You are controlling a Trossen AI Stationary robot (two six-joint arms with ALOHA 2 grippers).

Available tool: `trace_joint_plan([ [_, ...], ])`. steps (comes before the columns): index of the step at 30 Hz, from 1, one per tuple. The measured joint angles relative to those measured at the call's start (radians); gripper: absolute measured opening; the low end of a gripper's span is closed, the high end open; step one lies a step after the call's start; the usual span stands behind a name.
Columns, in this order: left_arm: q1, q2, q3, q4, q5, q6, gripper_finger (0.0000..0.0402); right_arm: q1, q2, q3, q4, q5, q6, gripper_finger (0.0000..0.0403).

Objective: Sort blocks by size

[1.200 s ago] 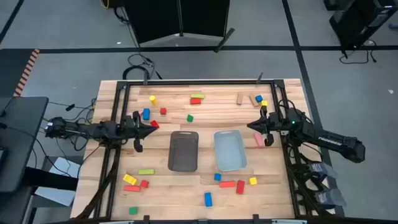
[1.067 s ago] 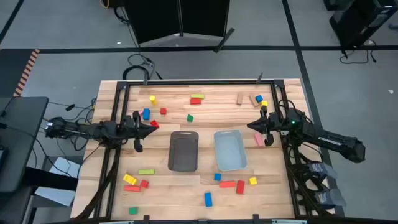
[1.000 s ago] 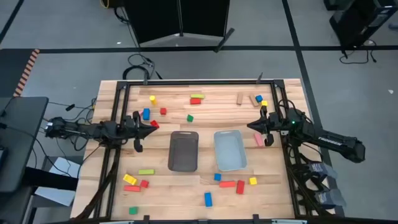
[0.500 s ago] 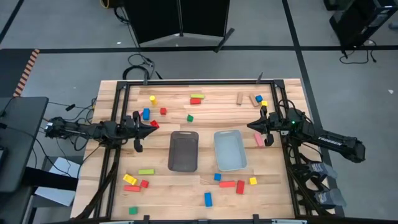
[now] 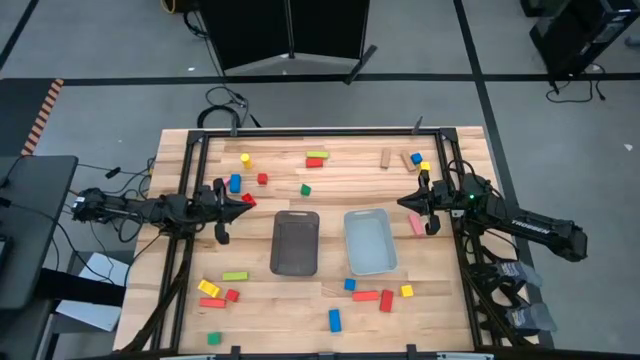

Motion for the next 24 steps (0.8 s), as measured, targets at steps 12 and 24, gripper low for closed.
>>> trace_joint_plan([
  [12,0.0,0.0,0.0,0.272,0.0,-0.08,0.0025,0.017,0.004,0.001,0.265,0.076,0.446,0.0029],
  [24,0.0,0.112,0.0,0.276,-0.093,-0.187,0.0025,0.117,0.223,0.269,-0.477,0.134,0.491,0.001],
])
